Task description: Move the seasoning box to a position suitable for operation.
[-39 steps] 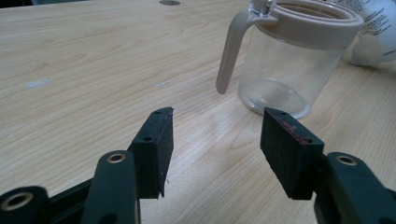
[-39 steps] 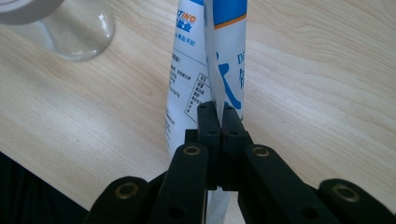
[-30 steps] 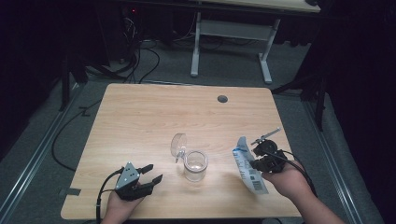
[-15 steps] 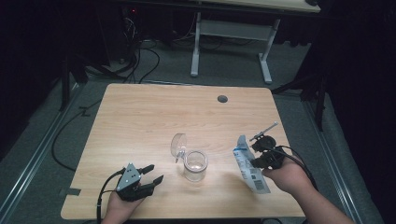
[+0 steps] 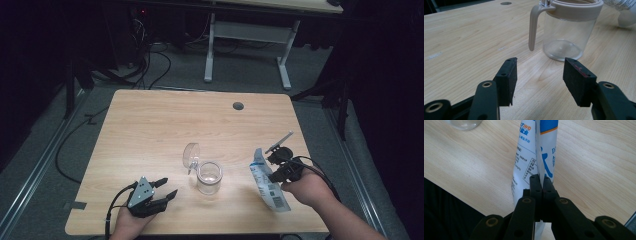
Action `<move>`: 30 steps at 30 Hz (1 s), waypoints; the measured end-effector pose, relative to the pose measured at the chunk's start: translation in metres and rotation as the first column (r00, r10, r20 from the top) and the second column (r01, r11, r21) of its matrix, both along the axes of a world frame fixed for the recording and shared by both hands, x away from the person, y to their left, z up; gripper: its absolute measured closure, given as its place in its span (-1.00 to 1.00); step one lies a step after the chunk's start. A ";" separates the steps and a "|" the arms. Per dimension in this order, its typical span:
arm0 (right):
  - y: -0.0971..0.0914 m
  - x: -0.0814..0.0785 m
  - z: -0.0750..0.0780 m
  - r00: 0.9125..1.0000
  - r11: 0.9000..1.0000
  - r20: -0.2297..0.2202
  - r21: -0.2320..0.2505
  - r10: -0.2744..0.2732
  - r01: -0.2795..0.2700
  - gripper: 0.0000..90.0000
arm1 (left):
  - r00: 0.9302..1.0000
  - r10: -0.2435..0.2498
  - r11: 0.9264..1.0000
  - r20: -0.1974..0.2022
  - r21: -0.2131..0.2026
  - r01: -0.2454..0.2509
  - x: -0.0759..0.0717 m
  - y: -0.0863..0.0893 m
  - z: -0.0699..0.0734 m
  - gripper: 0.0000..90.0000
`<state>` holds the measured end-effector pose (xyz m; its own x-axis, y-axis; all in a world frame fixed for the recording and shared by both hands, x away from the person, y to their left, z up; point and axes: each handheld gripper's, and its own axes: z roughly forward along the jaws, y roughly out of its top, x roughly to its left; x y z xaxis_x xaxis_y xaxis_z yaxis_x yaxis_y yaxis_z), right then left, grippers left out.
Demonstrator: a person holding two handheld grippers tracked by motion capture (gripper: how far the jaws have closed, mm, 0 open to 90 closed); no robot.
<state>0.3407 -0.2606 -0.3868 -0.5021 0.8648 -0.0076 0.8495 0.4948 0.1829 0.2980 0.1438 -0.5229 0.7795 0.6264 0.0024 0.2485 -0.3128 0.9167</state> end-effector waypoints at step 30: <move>0.029 0.007 0.020 0.998 0.999 0.022 -0.007 0.052 -0.052 1.00 | 0.985 -0.170 0.985 0.010 -0.041 0.170 -0.032 -0.089 0.012 0.09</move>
